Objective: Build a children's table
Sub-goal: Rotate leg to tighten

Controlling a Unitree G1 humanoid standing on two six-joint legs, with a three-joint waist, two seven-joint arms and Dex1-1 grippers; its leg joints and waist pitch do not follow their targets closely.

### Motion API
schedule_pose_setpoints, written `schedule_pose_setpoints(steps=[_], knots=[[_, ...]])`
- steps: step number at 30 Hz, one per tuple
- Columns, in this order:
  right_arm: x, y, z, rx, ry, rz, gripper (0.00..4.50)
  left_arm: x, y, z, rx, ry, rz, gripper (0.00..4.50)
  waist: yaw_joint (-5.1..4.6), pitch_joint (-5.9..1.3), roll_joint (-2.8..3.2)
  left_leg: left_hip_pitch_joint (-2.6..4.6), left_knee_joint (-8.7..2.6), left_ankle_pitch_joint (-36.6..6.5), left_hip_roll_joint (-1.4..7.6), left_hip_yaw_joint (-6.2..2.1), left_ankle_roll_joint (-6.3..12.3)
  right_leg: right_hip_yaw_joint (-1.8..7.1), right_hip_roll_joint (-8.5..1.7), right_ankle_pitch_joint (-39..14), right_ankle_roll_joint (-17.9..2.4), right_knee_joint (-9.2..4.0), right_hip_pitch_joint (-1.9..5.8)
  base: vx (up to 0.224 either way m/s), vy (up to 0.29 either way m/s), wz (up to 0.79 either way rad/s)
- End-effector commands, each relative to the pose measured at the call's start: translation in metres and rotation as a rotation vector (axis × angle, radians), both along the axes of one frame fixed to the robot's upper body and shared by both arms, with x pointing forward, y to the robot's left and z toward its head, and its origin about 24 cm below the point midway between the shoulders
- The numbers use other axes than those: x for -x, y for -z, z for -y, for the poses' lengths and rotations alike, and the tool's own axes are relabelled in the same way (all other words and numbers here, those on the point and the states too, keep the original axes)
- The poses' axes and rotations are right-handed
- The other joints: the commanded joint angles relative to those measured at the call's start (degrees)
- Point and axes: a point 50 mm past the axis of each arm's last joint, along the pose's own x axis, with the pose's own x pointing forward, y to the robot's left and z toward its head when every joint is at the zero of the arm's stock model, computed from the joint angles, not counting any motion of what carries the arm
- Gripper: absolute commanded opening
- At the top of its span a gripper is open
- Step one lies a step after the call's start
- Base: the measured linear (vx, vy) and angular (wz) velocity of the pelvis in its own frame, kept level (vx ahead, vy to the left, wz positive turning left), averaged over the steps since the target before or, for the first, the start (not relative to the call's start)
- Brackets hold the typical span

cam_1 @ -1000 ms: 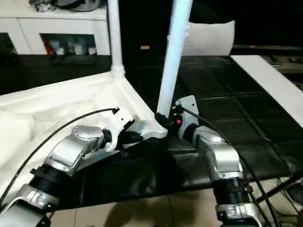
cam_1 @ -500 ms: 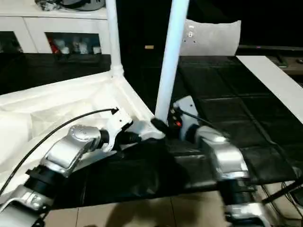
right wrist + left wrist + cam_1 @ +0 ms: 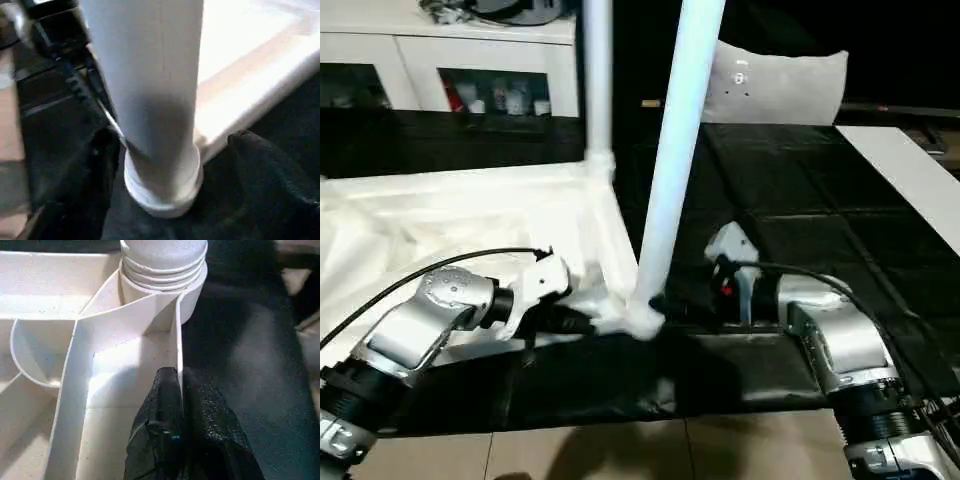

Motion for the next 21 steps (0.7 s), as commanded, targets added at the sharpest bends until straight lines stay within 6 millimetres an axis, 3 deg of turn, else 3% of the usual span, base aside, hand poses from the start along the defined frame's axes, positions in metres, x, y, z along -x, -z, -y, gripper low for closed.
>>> schedule_pose_setpoints(steps=[1, 6, 12, 14, 21], knots=[[0.004, -0.004, -0.002, 0.002, -0.074, -0.005, 3.32, 0.003, -0.008, 0.008, 0.012, 0.104, 0.001, 0.00, -0.12, -3.72, 0.28, 0.34, -3.98, -11.25, 2.06, -0.37, 2.11, 3.36, -4.23, -18.94, -8.31, -4.34, 3.28, 0.000, 0.000, 0.00], [0.004, -0.003, -0.003, -0.008, -0.101, -0.022, 2.94, 0.003, -0.009, 0.007, 0.011, 0.124, 0.000, 0.00, -0.09, -3.71, 0.36, 0.27, -3.99, -11.59, 2.03, -0.42, 1.72, 3.30, -4.32, -20.52, -7.66, -4.54, 3.37, 0.000, 0.000, 0.00], [-0.011, -0.001, -0.006, -0.014, -0.098, -0.041, 2.49, 0.004, -0.009, 0.009, 0.020, 0.143, -0.008, 0.00, -0.32, -3.81, 0.38, 0.19, -3.82, -11.46, 1.98, -0.41, 1.63, 3.17, -4.36, -20.54, -8.38, -4.43, 3.39, 0.000, 0.000, 0.00], [-0.014, 0.002, -0.006, -0.014, -0.099, -0.048, 2.16, 0.005, -0.008, 0.009, 0.023, 0.142, -0.010, 0.00, -0.32, -3.77, 0.33, 0.21, -3.85, -11.30, 2.00, -0.40, 1.62, 3.17, -4.32, -21.03, -8.27, -4.55, 3.37, 0.000, 0.000, 0.00], [-0.020, 0.009, -0.009, -0.020, -0.098, -0.069, 1.98, 0.005, -0.008, 0.009, 0.040, 0.129, -0.015, 0.00, -0.60, -3.78, 0.37, 0.22, -3.82, -11.73, 2.03, -0.43, 1.42, 3.17, -4.31, -21.03, -8.45, -4.44, 3.36, 0.000, 0.000, 0.00]])
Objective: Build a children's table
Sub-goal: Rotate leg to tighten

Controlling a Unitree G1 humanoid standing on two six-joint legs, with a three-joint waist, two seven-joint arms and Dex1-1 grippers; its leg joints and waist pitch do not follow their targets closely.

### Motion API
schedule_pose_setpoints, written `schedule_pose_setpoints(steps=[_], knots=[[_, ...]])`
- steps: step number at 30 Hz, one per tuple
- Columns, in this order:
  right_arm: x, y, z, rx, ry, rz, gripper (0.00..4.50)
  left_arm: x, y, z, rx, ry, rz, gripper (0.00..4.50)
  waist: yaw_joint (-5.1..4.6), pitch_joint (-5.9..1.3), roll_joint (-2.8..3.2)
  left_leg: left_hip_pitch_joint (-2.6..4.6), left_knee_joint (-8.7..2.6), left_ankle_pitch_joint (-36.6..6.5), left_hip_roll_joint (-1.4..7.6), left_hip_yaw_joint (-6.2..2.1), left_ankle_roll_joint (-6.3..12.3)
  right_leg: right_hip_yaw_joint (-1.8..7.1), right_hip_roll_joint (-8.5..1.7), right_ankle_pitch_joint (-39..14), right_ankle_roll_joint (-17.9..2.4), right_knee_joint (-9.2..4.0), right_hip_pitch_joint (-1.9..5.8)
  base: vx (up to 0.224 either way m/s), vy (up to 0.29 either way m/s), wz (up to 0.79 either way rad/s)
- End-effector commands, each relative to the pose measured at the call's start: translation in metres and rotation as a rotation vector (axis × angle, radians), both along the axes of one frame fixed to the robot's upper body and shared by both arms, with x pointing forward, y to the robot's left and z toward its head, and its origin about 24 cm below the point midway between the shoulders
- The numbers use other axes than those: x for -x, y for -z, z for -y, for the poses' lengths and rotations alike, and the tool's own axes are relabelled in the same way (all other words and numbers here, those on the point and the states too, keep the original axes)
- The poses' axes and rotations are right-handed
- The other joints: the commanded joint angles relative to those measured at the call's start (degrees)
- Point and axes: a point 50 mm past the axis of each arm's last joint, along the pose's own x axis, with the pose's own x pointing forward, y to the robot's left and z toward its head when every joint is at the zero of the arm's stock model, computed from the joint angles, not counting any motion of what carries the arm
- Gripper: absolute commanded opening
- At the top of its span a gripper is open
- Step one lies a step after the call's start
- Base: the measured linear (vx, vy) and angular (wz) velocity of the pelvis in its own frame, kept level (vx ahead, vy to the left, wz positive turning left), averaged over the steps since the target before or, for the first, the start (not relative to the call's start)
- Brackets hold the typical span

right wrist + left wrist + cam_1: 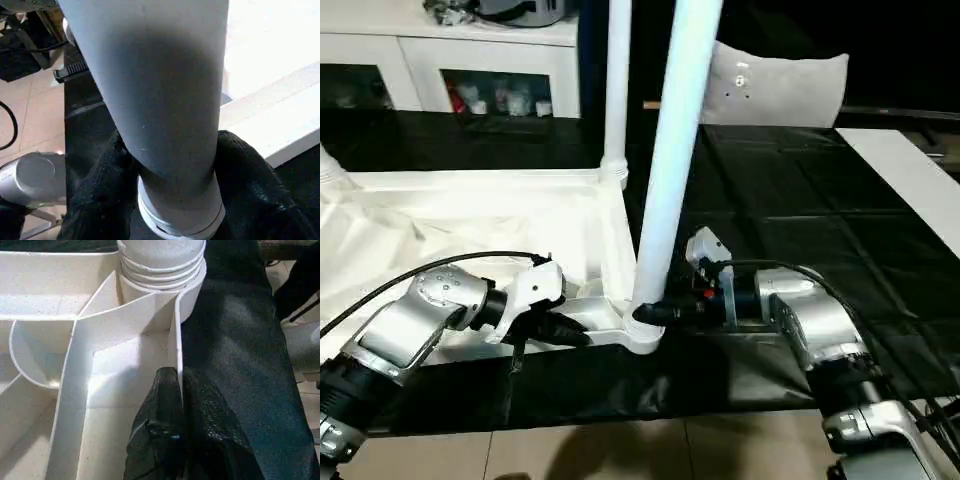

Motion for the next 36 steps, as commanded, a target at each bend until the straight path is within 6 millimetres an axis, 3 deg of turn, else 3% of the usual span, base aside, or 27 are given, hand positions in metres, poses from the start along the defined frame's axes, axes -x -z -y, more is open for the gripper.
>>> schedule_pose_setpoints(steps=[1, 6, 10, 11, 12, 14, 18, 19, 22, 23, 24, 25, 26, 27, 28, 29, 30, 31, 32, 34, 36], knots=[[-0.006, 0.002, 0.004, 0.033, 0.050, -0.004, 1.97, 0.006, -0.005, 0.014, 0.048, 0.101, -0.014, 0.00, -0.14, -3.71, 0.50, 0.20, -4.02, -11.90, 1.97, -0.46, 1.40, 3.19, -4.26, -21.25, -8.30, -4.51, 3.21, 0.000, 0.000, 0.00], [-0.013, 0.007, -0.007, 0.007, 0.072, -0.004, 1.95, 0.005, -0.004, 0.018, 0.061, 0.073, -0.010, 0.00, -0.90, -3.60, 0.49, 0.08, -4.01, -13.31, 1.91, -0.59, 1.06, 2.99, -4.35, -24.53, -7.66, -4.86, 3.16, 0.000, 0.000, 0.00], [-0.025, 0.020, -0.014, 0.024, 0.195, -0.002, 1.95, -0.003, -0.002, 0.022, 0.067, -0.045, 0.017, 0.00, -1.57, -3.61, 0.61, 0.18, -3.89, -13.95, 1.83, -0.70, 0.41, 2.76, -4.39, -26.35, -7.55, -5.10, 3.03, 0.000, 0.000, 0.00], [-0.030, 0.024, -0.016, 0.043, 0.260, 0.003, 1.95, -0.006, -0.002, 0.024, 0.073, -0.098, 0.025, 0.00, -1.72, -3.66, 0.73, 0.18, -3.84, -14.15, 1.84, -0.75, 0.32, 2.73, -4.43, -26.29, -7.49, -5.00, 3.08, 0.000, 0.000, 0.00], [-0.039, 0.032, -0.019, 0.060, 0.389, -0.010, 1.95, -0.011, -0.001, 0.030, 0.089, -0.189, 0.032, 0.00, -2.49, -3.48, 0.85, 0.23, -3.88, -15.46, 1.94, -0.81, -0.39, 2.62, -4.39, -26.67, -8.23, -4.94, 2.75, 0.000, 0.000, 0.00], [-0.047, 0.036, -0.022, 0.066, 0.497, -0.028, 1.92, -0.016, -0.001, 0.037, 0.108, -0.277, 0.027, 0.00, -2.99, -3.50, 0.82, 0.24, -3.72, -16.49, 1.75, -0.96, -0.75, 2.37, -4.45, -28.14, -7.88, -5.15, 2.94, 0.000, 0.000, 0.00], [-0.058, 0.037, -0.022, 0.079, 0.659, -0.048, 1.91, -0.023, -0.003, 0.052, 0.145, -0.430, 0.028, 0.00, -3.78, -3.78, 0.73, -0.19, -3.55, -15.59, 1.76, -0.94, 0.50, 2.45, -4.47, -25.48, -8.66, -5.07, 3.23, 0.000, 0.000, 0.00], [-0.060, 0.036, -0.020, 0.086, 0.696, -0.044, 1.91, -0.025, -0.004, 0.056, 0.161, -0.463, 0.033, 0.00, -3.84, -3.83, 0.44, -0.24, -3.52, -15.04, 1.77, -0.80, 0.74, 2.53, -4.41, -24.67, -8.82, -5.07, 3.18, 0.000, 0.000, 0.00], [-0.061, 0.038, -0.014, 0.081, 0.751, -0.009, 1.91, -0.029, -0.006, 0.065, 0.172, -0.517, 0.062, 0.00, -3.45, -3.99, 0.51, -0.12, -3.19, -13.39, 1.60, -0.42, 2.07, 2.47, -4.48, -23.65, -9.22, -5.17, 3.01, 0.000, 0.000, 0.00], [-0.053, 0.045, -0.011, 0.056, 0.732, -0.008, 1.91, -0.030, -0.006, 0.066, 0.163, -0.521, 0.071, 0.00, -3.00, -3.97, 0.18, -0.24, -3.22, -12.25, 1.57, -0.20, 2.77, 2.52, -4.43, -22.68, -8.56, -5.28, 3.14, 0.000, 0.000, 0.00], [-0.029, 0.059, -0.009, 0.016, 0.678, 0.011, 2.25, -0.030, -0.006, 0.065, 0.153, -0.527, 0.081, 0.00, -2.07, -3.83, 0.26, -0.07, -3.48, -11.24, 1.81, -0.19, 3.30, 2.63, -4.32, -21.28, -6.99, -5.32, 3.15, 0.055, -0.018, 0.09], [-0.020, 0.063, -0.009, 0.004, 0.660, 0.017, 2.45, -0.030, -0.006, 0.065, 0.150, -0.531, 0.083, 0.00, -1.03, -4.43, 0.18, 0.53, -3.53, -9.02, 2.30, -0.26, 3.51, 2.92, -4.36, -16.34, -7.40, -4.39, 2.97, 0.055, -0.018, 0.09], [-0.001, 0.066, -0.008, -0.011, 0.631, 0.043, 2.59, -0.030, -0.006, 0.064, 0.147, -0.526, 0.090, 0.00, -1.17, -4.35, -0.13, -0.06, -3.63, -7.98, 2.20, -0.32, 3.98, 2.91, -4.15, -14.38, -8.23, -4.01, 3.21, 0.075, -0.006, 0.06], [0.014, 0.063, -0.009, -0.025, 0.604, 0.060, 2.59, -0.030, -0.006, 0.061, 0.138, -0.514, 0.102, 0.00, -0.34, -4.47, -0.07, 0.05, -3.58, -5.75, 2.15, -0.36, 4.21, 2.93, -3.84, -11.57, -8.13, -3.76, 3.53, 0.071, 0.005, 0.09], [0.021, 0.058, -0.010, -0.032, 0.587, 0.070, 2.61, -0.029, -0.005, 0.059, 0.130, -0.505, 0.113, 0.00, 0.62, -4.20, -0.22, 0.67, -3.52, -4.69, 2.31, -0.08, 5.03, 3.38, -3.68, -7.55, -8.78, -3.26, 2.91, 0.071, 0.005, 0.09], [0.024, 0.052, -0.010, -0.036, 0.569, 0.082, 2.69, -0.029, -0.005, 0.057, 0.122, -0.491, 0.124, 0.00, 0.63, -4.17, 0.05, -0.11, -3.93, -5.58, 2.16, -0.25, 5.26, 3.09, -3.73, -8.84, -9.23, -3.40, 3.60, 0.000, 0.000, 0.00], [0.019, 0.042, -0.009, -0.038, 0.550, 0.097, 2.82, -0.028, -0.004, 0.054, 0.112, -0.478, 0.130, 0.00, 0.33, -4.08, 0.04, -0.35, -4.00, -8.94, 1.86, -0.21, 4.57, 2.72, -4.04, -14.51, -7.84, -4.25, 3.83, 0.000, 0.000, 0.00], [0.018, 0.042, -0.009, -0.038, 0.550, 0.098, 2.94, -0.028, -0.004, 0.054, 0.111, -0.478, 0.130, 0.00, 0.33, -4.08, 0.04, -0.35, -4.00, -8.94, 1.86, -0.21, 4.57, 2.72, -4.04, -14.51, -7.84, -4.25, 3.83, 0.000, 0.000, 0.00], [0.014, 0.033, -0.007, -0.039, 0.533, 0.113, 3.00, -0.028, -0.003, 0.052, 0.105, -0.461, 0.134, 0.00, -0.78, -3.89, -0.05, -0.93, -4.06, -11.38, 1.39, -0.46, 2.93, 2.11, -4.25, -24.52, -4.04, -5.42, 4.12, -0.051, -0.005, -0.12], [0.010, 0.021, 0.000, -0.032, 0.498, 0.146, 3.07, -0.026, -0.001, 0.048, 0.091, -0.428, 0.136, 0.00, -1.11, -3.57, 0.12, -0.02, -3.69, -12.95, 1.26, -0.24, 2.66, 2.13, -4.32, -30.45, -2.22, -6.53, 3.03, 0.000, 0.000, 0.00], [0.011, 0.011, 0.004, -0.025, 0.473, 0.172, 3.31, -0.025, 0.000, 0.044, 0.075, -0.400, 0.134, 0.00, -0.90, -3.49, 0.28, 0.40, -3.81, -12.87, 1.52, -0.23, 2.83, 2.37, -4.13, -30.12, -1.98, -6.56, 2.60, 0.000, 0.000, 0.00]])
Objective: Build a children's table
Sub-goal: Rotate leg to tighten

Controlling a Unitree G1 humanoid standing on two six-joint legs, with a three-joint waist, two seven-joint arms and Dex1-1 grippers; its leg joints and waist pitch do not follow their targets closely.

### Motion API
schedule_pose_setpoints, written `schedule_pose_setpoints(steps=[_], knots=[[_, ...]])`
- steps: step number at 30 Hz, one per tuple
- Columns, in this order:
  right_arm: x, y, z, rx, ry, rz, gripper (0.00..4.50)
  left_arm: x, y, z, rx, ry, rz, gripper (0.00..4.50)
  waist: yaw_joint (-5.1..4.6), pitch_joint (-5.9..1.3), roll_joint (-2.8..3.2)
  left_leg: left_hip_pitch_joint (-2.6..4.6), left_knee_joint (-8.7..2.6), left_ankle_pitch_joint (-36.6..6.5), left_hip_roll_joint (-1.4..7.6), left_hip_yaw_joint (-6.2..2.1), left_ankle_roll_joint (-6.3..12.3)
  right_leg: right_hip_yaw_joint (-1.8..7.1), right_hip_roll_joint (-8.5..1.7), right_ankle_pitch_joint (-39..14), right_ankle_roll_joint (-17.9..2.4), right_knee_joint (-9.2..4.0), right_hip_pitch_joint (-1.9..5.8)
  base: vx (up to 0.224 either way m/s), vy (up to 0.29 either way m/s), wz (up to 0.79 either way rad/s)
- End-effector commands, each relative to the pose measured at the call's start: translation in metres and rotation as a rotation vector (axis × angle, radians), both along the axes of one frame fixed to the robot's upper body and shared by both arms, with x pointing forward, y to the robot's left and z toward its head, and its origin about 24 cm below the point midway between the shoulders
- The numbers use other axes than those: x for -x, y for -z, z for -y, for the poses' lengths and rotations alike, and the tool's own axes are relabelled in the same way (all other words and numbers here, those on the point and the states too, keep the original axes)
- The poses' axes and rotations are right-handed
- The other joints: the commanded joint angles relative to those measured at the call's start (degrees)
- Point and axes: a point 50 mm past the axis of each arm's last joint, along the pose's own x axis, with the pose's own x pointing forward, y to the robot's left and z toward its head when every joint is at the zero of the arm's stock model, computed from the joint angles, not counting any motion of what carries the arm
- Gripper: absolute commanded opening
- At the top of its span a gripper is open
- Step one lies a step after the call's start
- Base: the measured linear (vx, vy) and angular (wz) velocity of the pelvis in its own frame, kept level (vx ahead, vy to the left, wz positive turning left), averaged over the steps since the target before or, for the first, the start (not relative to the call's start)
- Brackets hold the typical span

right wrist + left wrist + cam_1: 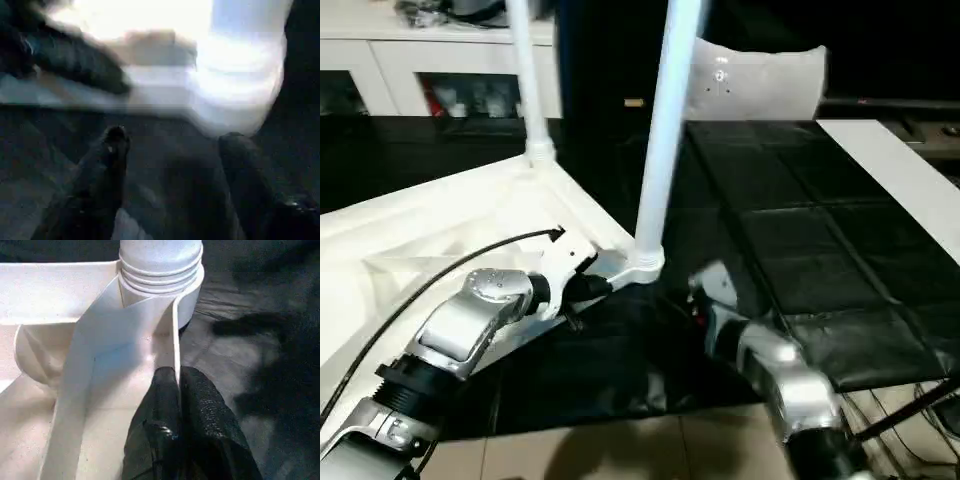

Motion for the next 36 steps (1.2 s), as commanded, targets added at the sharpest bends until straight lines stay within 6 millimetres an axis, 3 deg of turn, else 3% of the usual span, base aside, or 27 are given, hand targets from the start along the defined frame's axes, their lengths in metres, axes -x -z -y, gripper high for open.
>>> schedule_pose_setpoints(steps=[1, 3, 7, 11, 16, 19, 20, 21, 24, 25, 26, 28, 31, 32, 34, 36], knots=[[-0.001, -0.023, 0.003, -0.010, -0.036, 0.059, 3.40, 0.000, -0.009, 0.001, 0.007, 0.069, 0.037, 0.00, 0.30, -3.27, -0.12, 0.38, -3.98, -13.16, 1.24, -0.39, 2.87, 2.88, -4.04, -29.60, -1.76, -6.29, 2.70, 0.000, 0.000, 0.00], [0.001, -0.029, 0.005, -0.002, -0.057, 0.068, 3.47, 0.001, -0.009, -0.001, -0.002, 0.091, 0.036, 0.00, 0.62, -3.33, 0.00, 0.65, -4.05, -13.66, 1.35, -0.51, 2.63, 2.90, -4.08, -29.03, -1.72, -6.30, 2.55, 0.000, 0.000, 0.00], [0.009, -0.047, 0.013, 0.042, -0.155, 0.061, 3.88, 0.005, -0.005, -0.012, -0.061, 0.176, 0.028, 0.00, 1.17, -3.68, 0.10, 0.20, -4.22, -11.76, 1.67, -0.66, 2.62, 3.17, -4.18, -22.38, -3.81, -5.18, 3.05, 0.000, 0.000, 0.00], [0.013, -0.052, 0.023, 0.076, -0.199, 0.050, 4.15, 0.011, -0.001, -0.022, -0.107, 0.271, 0.011, 0.00, 1.41, -3.73, 0.01, 0.10, -4.14, -10.74, 1.65, -0.53, 2.79, 3.39, -4.28, -20.18, -4.90, -4.80, 3.28, 0.000, 0.000, 0.00], [0.019, -0.049, 0.028, 0.095, -0.202, 0.023, 4.43, 0.017, 0.001, -0.028, -0.125, 0.342, -0.004, 0.00, 1.49, -3.64, 0.25, 0.26, -4.21, -10.99, 1.74, -0.46, 2.12, 3.40, -4.32, -20.77, -5.36, -4.88, 3.16, 0.000, 0.000, 0.00], [0.024, -0.042, 0.026, 0.095, -0.193, 0.011, 4.43, 0.023, 0.001, -0.021, -0.068, 0.403, 0.019, 0.00, 1.37, -3.61, 0.61, 0.29, -4.29, -12.13, 1.77, -0.54, 1.55, 3.39, -4.31, -20.66, -5.59, -4.92, 3.19, 0.000, 0.000, 0.00], [0.025, -0.041, 0.027, 0.095, -0.192, 0.008, 4.43, 0.025, 0.002, -0.019, -0.064, 0.408, 0.018, 0.00, 1.31, -3.59, 0.39, 0.27, -4.30, -12.69, 1.78, -0.54, 1.45, 3.37, -4.35, -20.89, -5.54, -4.96, 3.23, 0.000, 0.000, 0.00], [0.026, -0.039, 0.027, 0.095, -0.190, 0.002, 4.43, 0.026, 0.003, -0.016, -0.063, 0.415, 0.020, 0.00, 1.28, -3.52, 0.82, 0.44, -4.31, -13.63, 1.76, -0.48, 1.31, 3.39, -4.31, -21.39, -5.53, -5.26, 3.12, 0.000, 0.000, 0.00], [0.026, -0.036, 0.026, 0.094, -0.188, -0.002, 4.43, 0.029, 0.004, -0.011, -0.050, 0.434, 0.015, 0.00, 1.32, -3.50, 0.72, 0.45, -4.26, -14.04, 1.58, -0.50, 1.43, 3.24, -4.29, -23.14, -5.02, -5.43, 3.20, 0.000, 0.000, 0.00], [0.026, -0.034, 0.028, 0.099, -0.187, -0.005, 4.43, 0.031, 0.005, -0.008, -0.043, 0.451, 0.009, 0.00, 1.29, -3.49, 1.01, 0.49, -4.26, -14.14, 1.60, -0.51, 1.47, 3.23, -4.26, -23.73, -4.78, -5.54, 3.12, 0.000, 0.000, 0.00], [0.026, -0.033, 0.029, 0.105, -0.189, -0.005, 4.43, 0.033, 0.006, -0.005, -0.037, 0.468, 0.003, 0.00, 1.22, -3.43, 1.78, 0.66, -4.28, -15.09, 1.62, -0.56, 1.35, 3.19, -4.24, -24.26, -4.79, -5.81, 3.00, 0.000, 0.000, 0.00], [0.026, -0.033, 0.030, 0.110, -0.199, -0.006, 4.43, 0.033, 0.005, -0.005, -0.042, 0.484, 0.004, 0.00, 1.20, -3.55, 1.46, 0.54, -4.20, -14.97, 1.47, -0.54, 1.68, 3.13, -4.23, -24.59, -4.70, -5.75, 3.19, 0.000, 0.000, 0.00], [0.025, -0.036, 0.028, 0.108, -0.235, -0.006, 4.43, 0.032, 0.002, -0.007, -0.058, 0.511, 0.012, 0.00, 1.20, -3.68, 1.73, 0.37, -4.10, -14.36, 1.39, -0.58, 2.27, 3.02, -4.14, -25.28, -4.31, -5.77, 3.28, 0.000, 0.000, 0.00], [0.024, -0.036, 0.028, 0.112, -0.244, -0.005, 4.43, 0.031, 0.001, -0.008, -0.064, 0.520, 0.013, 0.00, 1.07, -3.61, 2.15, 0.40, -4.18, -14.62, 1.45, -0.59, 2.23, 3.01, -4.05, -25.18, -4.26, -5.90, 3.18, 0.000, 0.000, 0.00], [0.020, -0.037, 0.028, 0.124, -0.244, 0.003, 4.43, 0.030, 0.001, -0.010, -0.078, 0.530, 0.011, 0.00, 0.86, -3.70, 2.24, 0.26, -4.12, -14.68, 1.30, -0.64, 2.10, 2.88, -3.98, -24.58, -4.45, -5.82, 3.35, 0.000, 0.000, 0.00], [0.014, -0.039, 0.027, 0.136, -0.234, 0.017, 4.43, 0.027, 0.002, -0.014, -0.109, 0.537, 0.009, 0.00, 0.74, -3.68, 3.09, 0.42, -3.99, -14.70, 1.17, -0.57, 2.08, 2.89, -3.89, -24.78, -4.60, -5.89, 3.18, 0.000, 0.000, 0.00]])
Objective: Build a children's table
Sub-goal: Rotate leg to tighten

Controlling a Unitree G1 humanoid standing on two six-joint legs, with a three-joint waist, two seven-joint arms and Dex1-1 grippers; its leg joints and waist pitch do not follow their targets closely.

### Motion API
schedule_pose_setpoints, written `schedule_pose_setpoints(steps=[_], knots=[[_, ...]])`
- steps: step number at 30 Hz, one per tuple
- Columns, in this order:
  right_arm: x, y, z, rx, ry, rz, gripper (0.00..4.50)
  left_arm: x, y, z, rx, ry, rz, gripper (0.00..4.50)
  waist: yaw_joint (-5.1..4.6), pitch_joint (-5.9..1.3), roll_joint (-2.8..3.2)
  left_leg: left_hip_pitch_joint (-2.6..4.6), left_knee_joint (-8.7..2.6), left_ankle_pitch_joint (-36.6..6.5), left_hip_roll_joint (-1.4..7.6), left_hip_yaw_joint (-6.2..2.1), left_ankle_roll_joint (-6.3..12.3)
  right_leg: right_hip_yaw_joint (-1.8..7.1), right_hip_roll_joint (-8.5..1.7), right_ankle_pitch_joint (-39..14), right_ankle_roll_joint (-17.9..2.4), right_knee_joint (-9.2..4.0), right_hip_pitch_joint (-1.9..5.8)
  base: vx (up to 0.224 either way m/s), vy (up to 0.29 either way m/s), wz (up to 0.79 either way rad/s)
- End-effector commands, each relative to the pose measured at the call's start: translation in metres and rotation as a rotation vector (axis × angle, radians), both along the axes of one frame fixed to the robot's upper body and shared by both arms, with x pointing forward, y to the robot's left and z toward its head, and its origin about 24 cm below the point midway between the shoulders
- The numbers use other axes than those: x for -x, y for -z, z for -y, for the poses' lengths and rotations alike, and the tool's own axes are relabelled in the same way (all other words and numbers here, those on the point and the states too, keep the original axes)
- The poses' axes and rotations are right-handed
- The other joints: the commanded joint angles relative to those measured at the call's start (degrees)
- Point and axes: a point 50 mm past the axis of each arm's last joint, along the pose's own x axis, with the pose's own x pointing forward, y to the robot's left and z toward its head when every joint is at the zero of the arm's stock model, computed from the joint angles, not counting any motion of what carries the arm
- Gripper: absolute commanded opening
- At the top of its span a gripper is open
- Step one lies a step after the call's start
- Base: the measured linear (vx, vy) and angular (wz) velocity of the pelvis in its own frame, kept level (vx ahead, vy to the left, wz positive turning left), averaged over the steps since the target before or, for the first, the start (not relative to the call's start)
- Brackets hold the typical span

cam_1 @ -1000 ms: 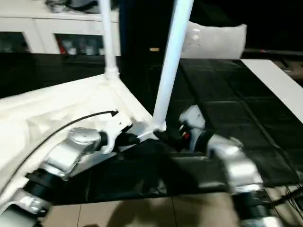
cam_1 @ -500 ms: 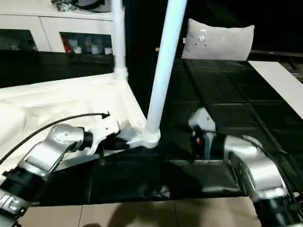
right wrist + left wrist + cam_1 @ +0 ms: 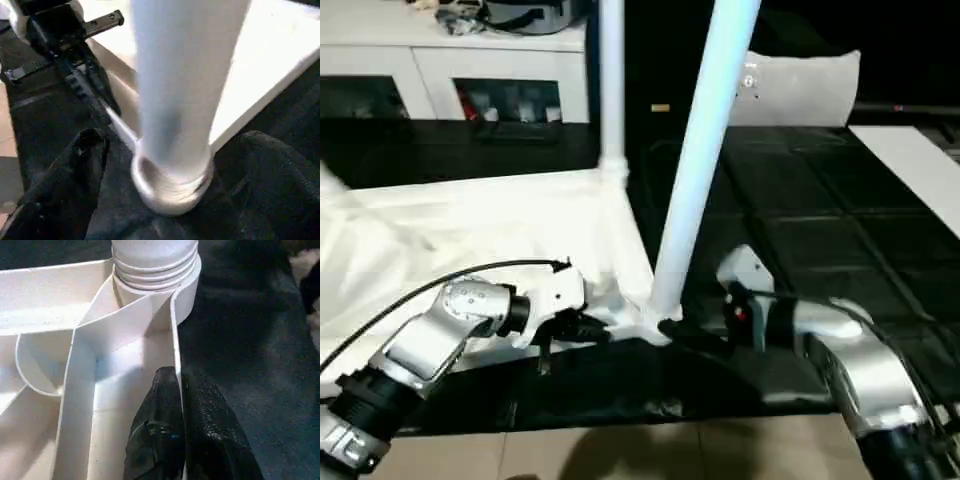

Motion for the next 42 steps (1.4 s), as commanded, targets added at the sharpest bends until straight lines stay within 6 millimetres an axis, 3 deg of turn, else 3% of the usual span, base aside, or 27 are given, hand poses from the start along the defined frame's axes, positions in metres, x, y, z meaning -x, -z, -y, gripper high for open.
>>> schedule_pose_setpoints(steps=[1, 3, 5, 6, 7, 8, 9, 11, 12, 13, 14, 15, 16, 17, 18, 19, 20, 21, 23, 30, 31, 34, 36, 39, 41, 42], knots=[[-0.005, -0.004, 0.000, 0.014, 0.000, 0.026, 4.43, 0.001, 0.000, 0.004, -0.042, 0.070, 0.005, 0.00, -0.71, -3.28, 0.21, 0.38, -4.00, -14.64, 1.16, -0.39, 2.18, 2.84, -3.70, -24.98, -4.76, -5.79, 2.80, 0.000, 0.000, 0.00], [-0.008, -0.007, -0.001, 0.019, -0.011, 0.039, 4.43, -0.002, -0.001, 0.002, -0.062, 0.076, 0.009, 0.00, -0.63, -3.09, 0.55, 0.29, -4.04, -14.14, 1.13, -0.41, 2.42, 2.89, -3.68, -24.83, -4.74, -5.74, 2.70, 0.000, 0.000, 0.00], [-0.011, -0.010, -0.003, 0.025, -0.043, 0.045, 4.43, -0.007, -0.004, 0.002, -0.062, 0.077, 0.012, 0.00, -0.67, -3.23, 0.06, 0.05, -3.91, -12.50, 1.06, -0.30, 3.08, 2.99, -3.68, -24.35, -4.68, -5.40, 2.86, 0.000, 0.000, 0.00], [-0.012, -0.011, -0.005, 0.031, -0.071, 0.042, 4.43, -0.010, -0.005, 0.001, -0.061, 0.074, 0.017, 0.00, -0.84, -3.08, -0.64, -0.15, -3.95, -12.06, 1.07, -0.21, 3.39, 2.99, -3.65, -24.29, -4.56, -5.45, 2.86, 0.000, 0.000, 0.00], [-0.012, -0.010, -0.006, 0.030, -0.088, 0.035, 4.43, -0.012, -0.006, 0.001, -0.064, 0.071, 0.024, 0.00, -0.75, -3.06, -0.21, -0.04, -3.88, -11.83, 1.06, -0.24, 3.65, 2.96, -3.72, -24.78, -4.59, -5.42, 2.74, 0.000, 0.000, 0.00], [-0.014, -0.010, -0.012, 0.019, -0.121, 0.018, 4.43, -0.014, -0.009, -0.003, -0.051, 0.063, 0.024, 0.00, -1.01, -3.04, -0.60, -0.14, -3.86, -11.61, 1.12, -0.20, 3.82, 2.97, -3.72, -24.73, -4.55, -5.38, 2.76, 0.000, 0.000, 0.00], [-0.014, -0.010, -0.012, 0.019, -0.121, 0.018, 4.43, -0.014, -0.009, -0.003, -0.051, 0.063, 0.024, 0.00, -1.19, -3.04, -0.29, -0.10, -3.97, -11.60, 1.24, -0.29, 3.76, 2.96, -3.80, -24.56, -4.95, -5.36, 2.73, 0.000, 0.000, 0.00], [-0.016, -0.010, -0.017, -0.009, -0.147, -0.001, 4.43, -0.011, -0.011, -0.005, -0.022, 0.079, 0.002, 0.00, -1.46, -2.94, -0.27, -0.09, -3.97, -11.99, 1.30, -0.27, 3.72, 3.05, -3.85, -24.09, -5.51, -5.32, 2.64, 0.000, 0.000, 0.00], [-0.018, -0.011, -0.024, -0.040, -0.169, -0.013, 4.17, -0.009, -0.014, -0.008, -0.012, 0.091, -0.010, 0.00, -1.52, -3.06, 0.12, -0.12, -4.05, -11.81, 1.36, -0.41, 3.59, 3.04, -3.85, -22.99, -5.92, -5.11, 2.79, 0.000, 0.000, 0.00], [-0.018, -0.011, -0.024, -0.041, -0.170, -0.014, 4.17, -0.009, -0.014, -0.008, -0.011, 0.091, -0.011, 0.00, -1.69, -3.08, 0.02, -0.19, -4.06, -11.74, 1.41, -0.40, 3.58, 3.06, -3.84, -22.30, -6.17, -5.05, 2.81, 0.000, 0.000, 0.00], [-0.019, -0.013, -0.030, -0.056, -0.193, -0.020, 4.05, -0.010, -0.016, -0.012, -0.006, 0.094, -0.018, 0.00, -1.83, -2.90, 0.38, -0.23, -4.12, -11.87, 1.40, -0.41, 3.54, 3.07, -3.73, -21.32, -6.73, -4.99, 2.68, 0.000, 0.000, 0.00], [-0.019, -0.013, -0.031, -0.060, -0.200, -0.021, 4.05, -0.010, -0.017, -0.013, -0.004, 0.094, -0.020, 0.00, -1.83, -2.90, 0.38, -0.23, -4.12, -11.87, 1.40, -0.41, 3.54, 3.07, -3.73, -21.32, -6.73, -4.99, 2.68, 0.000, 0.000, 0.00], [-0.019, -0.012, -0.034, -0.062, -0.213, -0.022, 3.83, -0.012, -0.017, -0.014, -0.005, 0.090, -0.021, 0.00, -1.89, -2.86, 0.11, -0.30, -4.09, -11.50, 1.38, -0.37, 3.58, 3.17, -3.74, -20.17, -7.32, -4.71, 2.78, 0.000, 0.000, 0.00], [-0.021, -0.010, -0.037, -0.059, -0.229, -0.037, 3.71, -0.014, -0.018, -0.016, -0.022, 0.086, -0.016, 0.00, -2.02, -2.49, -1.26, -0.56, -4.16, -10.92, 1.38, -0.21, 4.02, 3.25, -3.74, -20.19, -7.29, -4.77, 2.71, 0.000, 0.000, 0.00], [-0.021, -0.010, -0.037, -0.058, -0.232, -0.041, 3.71, -0.015, -0.018, -0.017, -0.025, 0.086, -0.015, 0.00, -1.83, -2.35, -0.74, -0.49, -4.20, -11.25, 1.31, -0.31, 3.99, 3.21, -3.77, -21.69, -7.26, -4.68, 2.58, 0.000, 0.000, 0.00], [-0.022, -0.006, -0.042, -0.055, -0.255, -0.063, 3.62, -0.018, -0.021, -0.020, -0.039, 0.066, -0.012, 0.00, -1.52, -1.64, 0.08, -0.27, -4.39, -11.91, 1.41, -0.34, 3.73, 3.32, -3.99, -23.16, -6.96, -5.06, 2.12, 0.000, 0.000, 0.00], [-0.022, -0.006, -0.042, -0.055, -0.255, -0.063, 3.53, -0.018, -0.021, -0.020, -0.039, 0.066, -0.012, 0.00, -1.65, -1.64, -0.15, -0.12, -4.51, -12.76, 1.56, -0.34, 3.35, 3.31, -3.91, -23.40, -7.04, -5.22, 2.21, 0.000, 0.000, 0.00], [-0.022, -0.003, -0.045, -0.048, -0.268, -0.068, 3.39, -0.019, -0.022, -0.022, -0.040, 0.062, -0.015, 0.00, -1.55, -1.42, 0.10, -0.08, -4.61, -13.24, 1.63, -0.48, 3.04, 3.31, -3.96, -23.14, -7.22, -5.11, 2.14, 0.000, 0.000, 0.00], [-0.025, 0.003, -0.049, -0.045, -0.268, -0.079, 3.21, -0.017, -0.022, -0.027, -0.053, 0.069, -0.028, 0.00, -1.75, -1.09, -0.12, -0.14, -4.85, -14.82, 1.67, -0.58, 2.56, 3.39, -4.01, -22.64, -7.82, -4.99, 2.19, 0.000, 0.000, 0.00], [-0.021, 0.003, -0.057, -0.084, -0.298, -0.108, 2.65, -0.018, -0.023, -0.027, -0.050, 0.067, -0.038, 0.00, -1.65, -0.40, -0.40, -0.09, -4.96, -12.61, 1.75, -0.41, 2.97, 3.79, -4.23, -21.70, -8.85, -4.80, 2.30, 0.000, 0.000, 0.00], [-0.020, 0.003, -0.057, -0.087, -0.300, -0.110, 2.58, -0.017, -0.023, -0.026, -0.044, 0.068, -0.042, 0.00, -1.58, -0.36, -0.12, -0.06, -4.97, -12.62, 1.78, -0.43, 2.87, 3.81, -4.29, -21.98, -8.88, -4.83, 2.30, 0.000, 0.000, 0.00], [-0.018, 0.005, -0.055, -0.093, -0.301, -0.119, 2.32, -0.016, -0.023, -0.023, -0.025, 0.072, -0.050, 0.00, -1.63, -0.52, -0.31, -0.03, -4.98, -12.32, 1.87, -0.39, 2.77, 3.85, -4.34, -21.43, -9.32, -4.74, 2.39, 0.000, 0.000, 0.00], [-0.016, 0.008, -0.053, -0.104, -0.298, -0.140, 2.25, -0.016, -0.023, -0.018, -0.004, 0.065, -0.054, 0.00, -1.55, -0.35, -0.76, -0.04, -5.02, -12.37, 1.86, -0.34, 2.90, 3.88, -4.40, -22.45, -9.10, -4.87, 2.30, 0.000, 0.000, 0.00], [-0.013, 0.010, -0.055, -0.125, -0.283, -0.153, 2.16, -0.016, -0.023, -0.015, 0.009, 0.030, -0.071, 0.00, -1.41, -0.40, -0.54, 0.25, -5.07, -12.88, 2.02, -0.34, 2.63, 3.97, -4.50, -23.94, -8.66, -5.10, 2.17, 0.000, 0.000, 0.00], [-0.011, 0.011, -0.058, -0.135, -0.261, -0.158, 2.13, -0.015, -0.024, -0.013, 0.019, 0.004, -0.078, 0.00, -1.30, -0.59, -0.63, 0.05, -5.18, -12.22, 2.05, -0.45, 2.53, 3.93, -4.51, -23.04, -8.83, -4.90, 2.33, 0.000, 0.000, 0.00], [-0.015, 0.016, -0.066, -0.134, -0.153, -0.140, 2.13, -0.019, -0.024, -0.009, 0.035, -0.073, -0.066, 0.00, -1.23, -0.77, -0.28, 0.10, -5.11, -12.18, 2.04, -0.49, 2.39, 3.94, -4.56, -22.66, -9.02, -4.77, 2.34, 0.000, 0.000, 0.00]])
